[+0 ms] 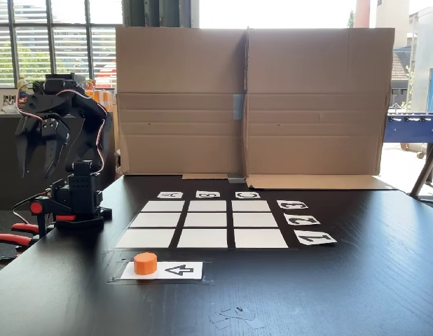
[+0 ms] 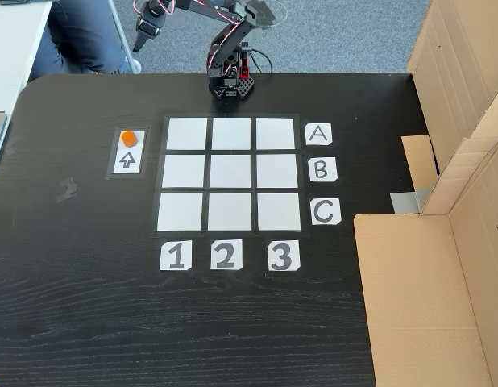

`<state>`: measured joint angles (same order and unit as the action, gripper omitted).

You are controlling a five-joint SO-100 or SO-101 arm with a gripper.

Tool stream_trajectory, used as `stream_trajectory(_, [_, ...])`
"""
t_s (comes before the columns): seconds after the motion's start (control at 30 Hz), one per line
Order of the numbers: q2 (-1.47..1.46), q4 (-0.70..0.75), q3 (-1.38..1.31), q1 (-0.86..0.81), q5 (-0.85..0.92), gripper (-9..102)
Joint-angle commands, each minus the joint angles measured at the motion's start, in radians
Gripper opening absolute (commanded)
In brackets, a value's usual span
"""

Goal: Pick up the round, orange token and place it in the grid on square A1.

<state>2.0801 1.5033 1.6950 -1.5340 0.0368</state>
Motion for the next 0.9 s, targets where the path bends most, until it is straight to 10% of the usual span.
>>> stream_trajectory(0.0, [-0.077, 0.035, -0.129, 0.057, 0.002, 18])
stream_trajectory(0.87, [-0.495, 0.015, -0.311, 0.5, -0.103, 21])
